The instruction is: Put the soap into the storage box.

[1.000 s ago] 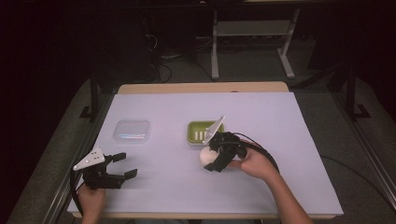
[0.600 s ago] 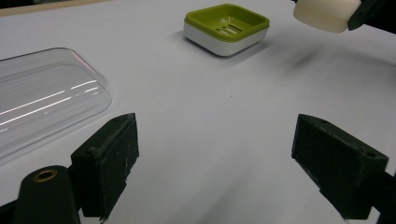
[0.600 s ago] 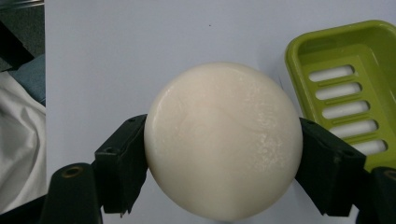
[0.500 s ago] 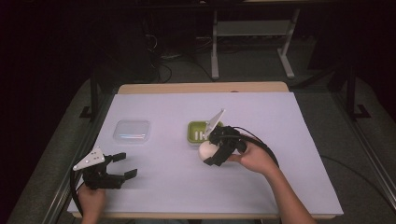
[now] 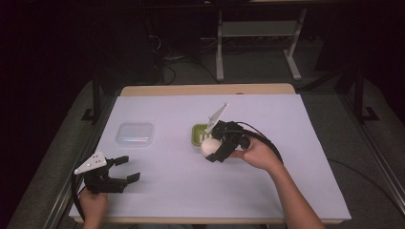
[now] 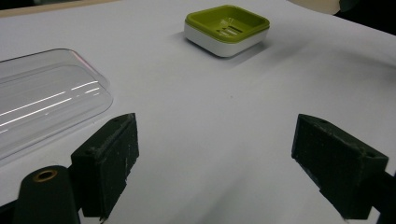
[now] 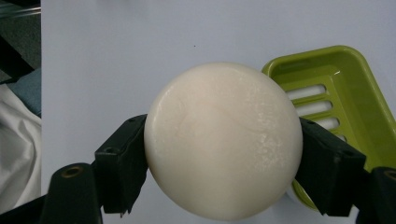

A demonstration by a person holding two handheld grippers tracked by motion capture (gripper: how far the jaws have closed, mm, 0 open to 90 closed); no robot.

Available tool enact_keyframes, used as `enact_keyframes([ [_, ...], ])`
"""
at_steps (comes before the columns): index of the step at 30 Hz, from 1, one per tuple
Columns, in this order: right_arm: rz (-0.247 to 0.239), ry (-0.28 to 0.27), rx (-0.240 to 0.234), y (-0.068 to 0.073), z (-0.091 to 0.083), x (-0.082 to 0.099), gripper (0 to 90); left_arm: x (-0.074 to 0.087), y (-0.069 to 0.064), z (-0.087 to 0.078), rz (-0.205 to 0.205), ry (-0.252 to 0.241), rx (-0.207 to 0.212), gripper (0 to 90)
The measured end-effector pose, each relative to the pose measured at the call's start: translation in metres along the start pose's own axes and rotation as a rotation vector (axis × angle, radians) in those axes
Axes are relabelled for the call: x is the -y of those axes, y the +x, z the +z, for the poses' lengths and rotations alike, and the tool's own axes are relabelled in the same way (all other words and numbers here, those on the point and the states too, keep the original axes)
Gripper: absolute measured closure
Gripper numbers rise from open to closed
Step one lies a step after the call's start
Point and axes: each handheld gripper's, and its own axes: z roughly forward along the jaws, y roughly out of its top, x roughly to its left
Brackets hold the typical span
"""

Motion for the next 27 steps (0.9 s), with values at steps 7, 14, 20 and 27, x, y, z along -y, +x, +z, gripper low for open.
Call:
enact_keyframes([
  [7,0.011,-0.002,0.005,-0.006,-0.002,-0.004,23.6,0.000,0.000,0.000,0.000,-0.001,0.000,14.5],
  [14,0.019,-0.001,0.011,-0.011,-0.004,-0.005,23.6,0.000,0.000,0.000,0.000,-0.002,0.001,14.5],
  [20,0.021,-0.009,0.018,-0.017,-0.007,-0.007,23.6,0.000,0.000,0.000,0.001,-0.001,0.000,14.5],
  [27,0.024,-0.005,0.023,-0.022,-0.010,-0.013,23.6,-0.001,-0.001,0.000,0.000,-0.003,0.002,14.5],
])
